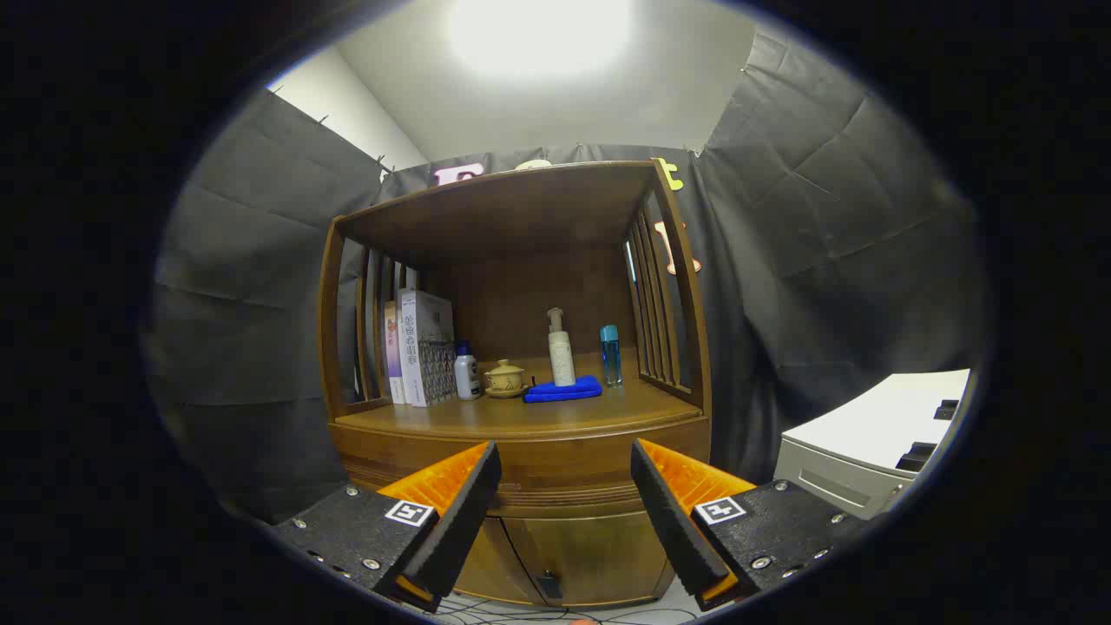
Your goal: Pull open the drawer, take out the items inside it, and place them on the countertop above the cabinet.
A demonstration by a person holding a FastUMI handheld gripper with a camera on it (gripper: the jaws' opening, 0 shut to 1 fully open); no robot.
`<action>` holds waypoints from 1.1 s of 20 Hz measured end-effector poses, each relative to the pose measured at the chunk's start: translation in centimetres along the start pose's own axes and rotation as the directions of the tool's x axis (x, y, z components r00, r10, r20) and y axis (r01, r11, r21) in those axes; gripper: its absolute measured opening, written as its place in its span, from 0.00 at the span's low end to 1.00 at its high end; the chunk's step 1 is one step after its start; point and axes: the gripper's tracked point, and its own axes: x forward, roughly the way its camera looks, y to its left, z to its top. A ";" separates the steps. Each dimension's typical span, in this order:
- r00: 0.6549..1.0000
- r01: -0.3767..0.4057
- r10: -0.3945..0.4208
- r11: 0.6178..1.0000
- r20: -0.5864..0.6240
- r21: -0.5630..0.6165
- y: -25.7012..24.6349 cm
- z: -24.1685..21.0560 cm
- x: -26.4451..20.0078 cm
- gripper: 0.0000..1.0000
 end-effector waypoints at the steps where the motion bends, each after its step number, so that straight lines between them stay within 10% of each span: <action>1: 1.000 -0.004 0.004 1.000 0.004 0.004 0.2 -0.1 0.1 0.94; 22: 0.999 -0.049 0.049 0.999 -0.005 0.012 2.2 -0.1 2.7 0.94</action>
